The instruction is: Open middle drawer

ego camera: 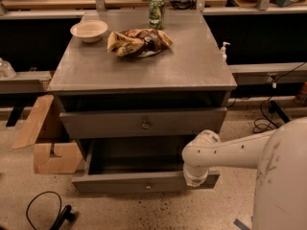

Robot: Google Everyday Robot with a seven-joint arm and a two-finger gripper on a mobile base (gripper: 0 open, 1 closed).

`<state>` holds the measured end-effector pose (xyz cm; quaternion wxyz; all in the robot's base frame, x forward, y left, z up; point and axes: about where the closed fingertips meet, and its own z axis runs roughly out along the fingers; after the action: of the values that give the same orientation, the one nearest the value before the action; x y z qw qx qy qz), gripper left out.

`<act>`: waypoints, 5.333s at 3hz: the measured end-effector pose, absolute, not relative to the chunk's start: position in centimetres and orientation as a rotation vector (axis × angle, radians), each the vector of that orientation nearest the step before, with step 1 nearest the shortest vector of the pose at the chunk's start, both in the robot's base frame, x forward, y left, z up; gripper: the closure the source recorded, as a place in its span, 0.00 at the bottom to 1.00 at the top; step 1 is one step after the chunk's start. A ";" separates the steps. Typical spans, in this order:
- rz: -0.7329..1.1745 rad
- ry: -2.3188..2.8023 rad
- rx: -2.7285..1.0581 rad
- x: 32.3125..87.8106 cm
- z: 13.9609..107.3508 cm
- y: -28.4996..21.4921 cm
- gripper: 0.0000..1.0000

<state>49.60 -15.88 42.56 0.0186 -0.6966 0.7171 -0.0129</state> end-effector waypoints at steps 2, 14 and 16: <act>-0.040 2.227 -2.163 49.6 43.0 -15.9 1.00; 0.023 2.296 -2.177 46.2 42.9 -16.1 0.01; 0.049 2.277 -2.202 46.7 43.6 -16.1 0.00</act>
Offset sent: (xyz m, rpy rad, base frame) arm -0.1177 -0.0093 -0.0036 -0.0519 0.2131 -0.1221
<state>46.66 -16.10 43.59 -0.0134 -0.6950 0.7187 0.0155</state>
